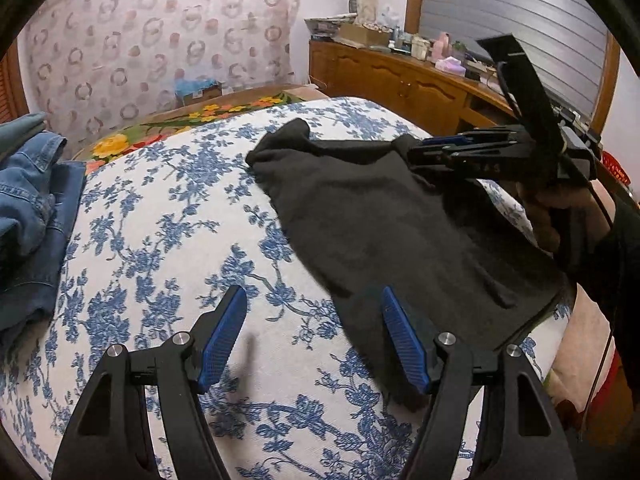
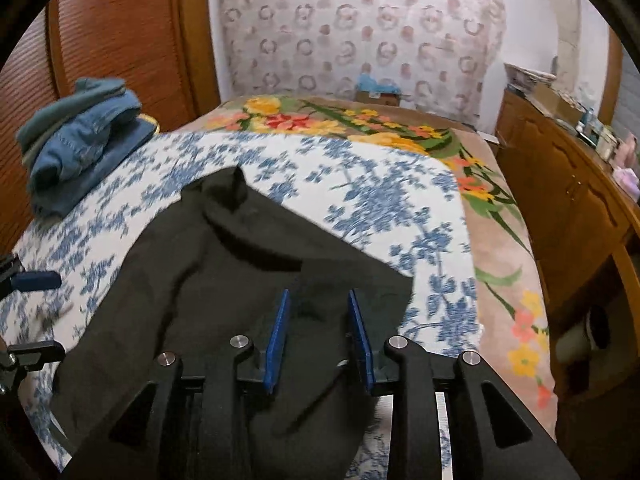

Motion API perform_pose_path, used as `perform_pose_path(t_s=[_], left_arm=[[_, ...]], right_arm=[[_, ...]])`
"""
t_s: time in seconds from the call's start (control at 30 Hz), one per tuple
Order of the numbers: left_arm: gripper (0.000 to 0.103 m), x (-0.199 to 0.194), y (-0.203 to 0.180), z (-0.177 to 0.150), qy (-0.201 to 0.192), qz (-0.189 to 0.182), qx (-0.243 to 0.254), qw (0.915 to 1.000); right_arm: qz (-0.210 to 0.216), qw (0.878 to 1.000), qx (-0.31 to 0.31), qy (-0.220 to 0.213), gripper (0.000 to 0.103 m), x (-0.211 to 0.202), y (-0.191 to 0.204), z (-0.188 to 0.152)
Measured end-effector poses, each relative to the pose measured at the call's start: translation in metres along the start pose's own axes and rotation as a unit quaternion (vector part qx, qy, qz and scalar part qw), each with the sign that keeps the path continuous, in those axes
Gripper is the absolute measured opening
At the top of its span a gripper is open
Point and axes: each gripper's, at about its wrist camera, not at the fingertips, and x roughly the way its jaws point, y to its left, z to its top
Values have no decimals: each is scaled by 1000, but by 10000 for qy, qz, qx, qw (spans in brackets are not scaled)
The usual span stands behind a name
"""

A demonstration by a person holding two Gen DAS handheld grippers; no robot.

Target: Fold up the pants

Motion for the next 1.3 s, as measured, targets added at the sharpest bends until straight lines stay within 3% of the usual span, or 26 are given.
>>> perform_pose_path(t_s=[0.23, 0.57, 0.7, 0.83, 1.07, 1.3], left_arm=[[71, 12, -3, -9, 175, -1, 21, 9998], [71, 16, -1, -11, 149, -85, -68, 9998], [71, 16, -1, -12, 133, -74, -91, 9998], [71, 14, 4, -11, 91, -16, -180, 9998], [71, 0, 14, 9, -99, 67, -36, 9999], [71, 0, 37, 32, -216, 243, -38, 9995]], right_arm=[[-487, 9976, -389, 294, 31, 13, -2, -1], [-1369, 9895, 370, 269, 31, 2, -60, 0], [-1013, 9936, 496, -47, 31, -6, -58, 8], [-387, 9985, 308, -234, 31, 5, -40, 16], [179, 9995, -251, -95, 31, 39, -14, 32], [238, 9983, -487, 232, 31, 71, -11, 43]])
